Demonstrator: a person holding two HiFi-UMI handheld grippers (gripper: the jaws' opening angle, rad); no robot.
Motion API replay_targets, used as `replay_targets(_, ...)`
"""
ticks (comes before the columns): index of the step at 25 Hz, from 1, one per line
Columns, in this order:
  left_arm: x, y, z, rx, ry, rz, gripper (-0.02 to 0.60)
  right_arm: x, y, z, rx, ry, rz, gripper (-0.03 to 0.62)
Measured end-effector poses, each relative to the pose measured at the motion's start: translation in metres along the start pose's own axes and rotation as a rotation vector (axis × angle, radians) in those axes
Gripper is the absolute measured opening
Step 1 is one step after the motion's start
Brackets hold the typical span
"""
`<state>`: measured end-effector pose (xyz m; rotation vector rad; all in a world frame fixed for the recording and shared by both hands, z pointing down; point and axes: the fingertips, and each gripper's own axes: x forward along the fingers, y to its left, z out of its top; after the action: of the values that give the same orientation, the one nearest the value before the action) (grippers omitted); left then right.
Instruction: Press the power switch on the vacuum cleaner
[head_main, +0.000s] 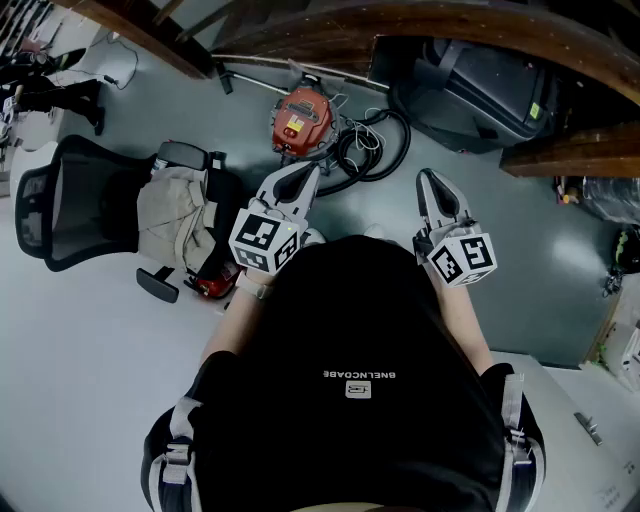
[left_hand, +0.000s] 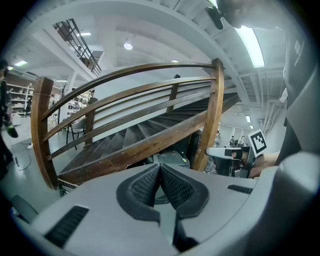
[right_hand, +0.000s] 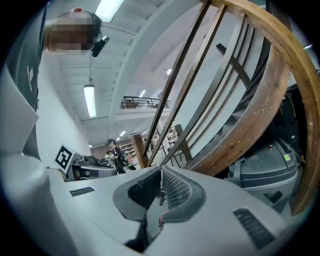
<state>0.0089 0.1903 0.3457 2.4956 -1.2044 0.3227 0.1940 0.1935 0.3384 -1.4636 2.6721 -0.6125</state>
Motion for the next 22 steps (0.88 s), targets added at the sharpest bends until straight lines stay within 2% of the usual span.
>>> replay_targets(5,0.012,-0.01,0.002,0.001,-0.005,-0.022,0.015,0.003,-0.004,0.002,-0.009,0.002,0.019,0.029)
replay_targets(15,0.028,-0.028,-0.003,-0.003,0.016,0.013,0.015,-0.012,-0.027,0.008,0.018,-0.014,0.057,0.029)
replay_targets(22,0.053,-0.063,-0.008,0.012,0.036,0.04,0.015,-0.037,-0.055,0.004,-0.068,0.023,0.089,0.029)
